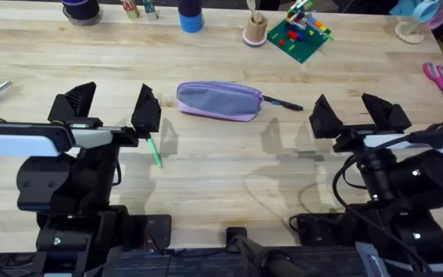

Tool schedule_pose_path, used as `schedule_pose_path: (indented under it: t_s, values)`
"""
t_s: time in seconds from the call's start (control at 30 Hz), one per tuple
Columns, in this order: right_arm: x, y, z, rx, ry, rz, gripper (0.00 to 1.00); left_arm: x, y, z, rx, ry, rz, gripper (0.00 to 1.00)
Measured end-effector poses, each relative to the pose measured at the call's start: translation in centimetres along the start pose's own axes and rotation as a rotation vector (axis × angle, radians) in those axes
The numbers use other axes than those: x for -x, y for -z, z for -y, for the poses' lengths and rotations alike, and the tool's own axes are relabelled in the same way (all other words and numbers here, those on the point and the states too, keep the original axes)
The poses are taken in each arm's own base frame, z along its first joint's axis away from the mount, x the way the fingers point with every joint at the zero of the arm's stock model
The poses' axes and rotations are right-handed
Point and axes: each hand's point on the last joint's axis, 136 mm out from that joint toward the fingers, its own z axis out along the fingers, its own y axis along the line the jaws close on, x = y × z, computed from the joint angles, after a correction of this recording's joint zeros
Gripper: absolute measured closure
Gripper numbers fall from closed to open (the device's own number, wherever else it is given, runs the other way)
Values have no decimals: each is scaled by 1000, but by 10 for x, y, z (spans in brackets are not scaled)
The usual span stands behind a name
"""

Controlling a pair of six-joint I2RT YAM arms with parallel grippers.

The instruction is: Unzip the bag, pick up the pens from the table one at a time and place them inside, then zip the bag closed.

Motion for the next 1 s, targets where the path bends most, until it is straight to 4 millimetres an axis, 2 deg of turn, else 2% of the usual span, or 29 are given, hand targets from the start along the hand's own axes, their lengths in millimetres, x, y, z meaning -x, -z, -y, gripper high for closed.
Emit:
schedule_pose_path:
  t_s: [0.43, 0.6, 0.77, 0.87, 1.0]
  values:
    - [-1, 0, 1, -3, 0, -3, 5, 0, 0, 0, 1, 0, 1, 6]
    - [0, 0, 2, -14, 0, -1, 5, 6, 0, -1, 6, 0, 25, 7]
    - [-5, 3, 4, -23, 0, -59, 5, 3, 4, -6, 34, -1, -33, 7]
    - [-9, 12, 7, -44, 0, -174, 5, 21, 11, -10, 57, -1, -57, 8]
    - [5, 20, 9, -57, 1, -275, 5, 53, 19, -11, 67, -3, -82, 8]
